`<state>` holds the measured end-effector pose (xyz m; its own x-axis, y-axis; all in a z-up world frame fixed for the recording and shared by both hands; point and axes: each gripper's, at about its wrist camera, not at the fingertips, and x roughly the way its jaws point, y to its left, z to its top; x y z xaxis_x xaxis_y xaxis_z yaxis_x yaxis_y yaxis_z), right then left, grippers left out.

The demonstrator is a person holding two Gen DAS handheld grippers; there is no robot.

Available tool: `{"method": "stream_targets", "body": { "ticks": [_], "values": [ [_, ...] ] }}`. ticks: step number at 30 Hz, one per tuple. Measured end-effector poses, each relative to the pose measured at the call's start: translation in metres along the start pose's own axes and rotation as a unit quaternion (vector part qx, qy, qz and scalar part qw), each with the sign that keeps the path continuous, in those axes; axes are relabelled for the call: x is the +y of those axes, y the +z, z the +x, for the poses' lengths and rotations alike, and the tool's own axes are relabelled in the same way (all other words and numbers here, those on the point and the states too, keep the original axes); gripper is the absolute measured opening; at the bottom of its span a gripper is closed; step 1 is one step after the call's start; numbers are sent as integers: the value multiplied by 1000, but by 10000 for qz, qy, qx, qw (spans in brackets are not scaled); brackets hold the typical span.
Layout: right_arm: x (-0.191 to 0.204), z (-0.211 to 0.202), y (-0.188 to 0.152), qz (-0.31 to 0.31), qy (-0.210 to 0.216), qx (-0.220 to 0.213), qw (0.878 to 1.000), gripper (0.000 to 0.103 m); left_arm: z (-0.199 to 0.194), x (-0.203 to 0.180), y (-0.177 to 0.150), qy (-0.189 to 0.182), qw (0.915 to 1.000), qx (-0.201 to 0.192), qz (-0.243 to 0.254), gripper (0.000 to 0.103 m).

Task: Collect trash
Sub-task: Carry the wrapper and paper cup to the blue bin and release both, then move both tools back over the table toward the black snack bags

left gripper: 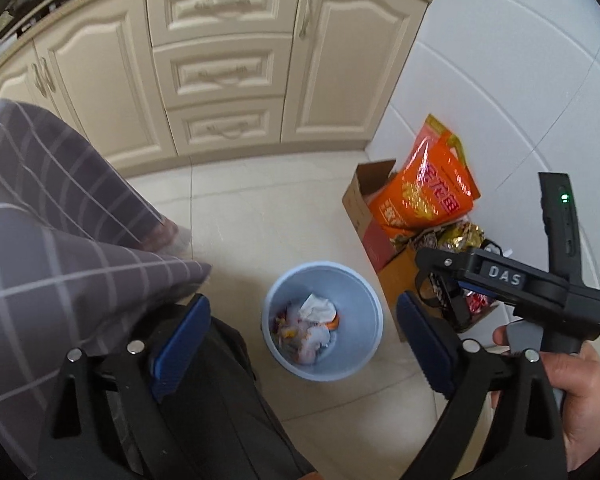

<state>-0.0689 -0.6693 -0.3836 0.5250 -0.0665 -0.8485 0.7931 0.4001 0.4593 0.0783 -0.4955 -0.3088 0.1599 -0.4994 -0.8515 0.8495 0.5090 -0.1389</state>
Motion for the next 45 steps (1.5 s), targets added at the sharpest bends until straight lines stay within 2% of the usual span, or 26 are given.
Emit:
{"method": "stream_targets", "body": {
  "ticks": [13, 20, 25, 33, 37, 45],
  "values": [
    [66, -53, 8, -668, 298, -560, 9957, 97, -89, -2, 11, 44, 9950, -998, 5, 92],
    [119, -84, 7, -1153, 617, -861, 9877, 97, -140, 18, 13, 192, 9889, -1475, -61, 93],
    [161, -100, 3, -1500, 891, -976, 9798, 97, -177, 47, 10, 425, 9825, -1792, -271, 93],
    [241, -112, -15, -2227, 1310, -1010, 9607, 97, -233, 111, -8, 1029, 9662, -2261, -692, 93],
    [287, -111, -32, -2599, 1530, -940, 9488, 97, -258, 148, -22, 1358, 9552, -2446, -964, 93],
    [382, -97, -80, -3428, 1952, -674, 9164, 97, -303, 225, -60, 2018, 9313, -2629, -1514, 93]
  ]
}}
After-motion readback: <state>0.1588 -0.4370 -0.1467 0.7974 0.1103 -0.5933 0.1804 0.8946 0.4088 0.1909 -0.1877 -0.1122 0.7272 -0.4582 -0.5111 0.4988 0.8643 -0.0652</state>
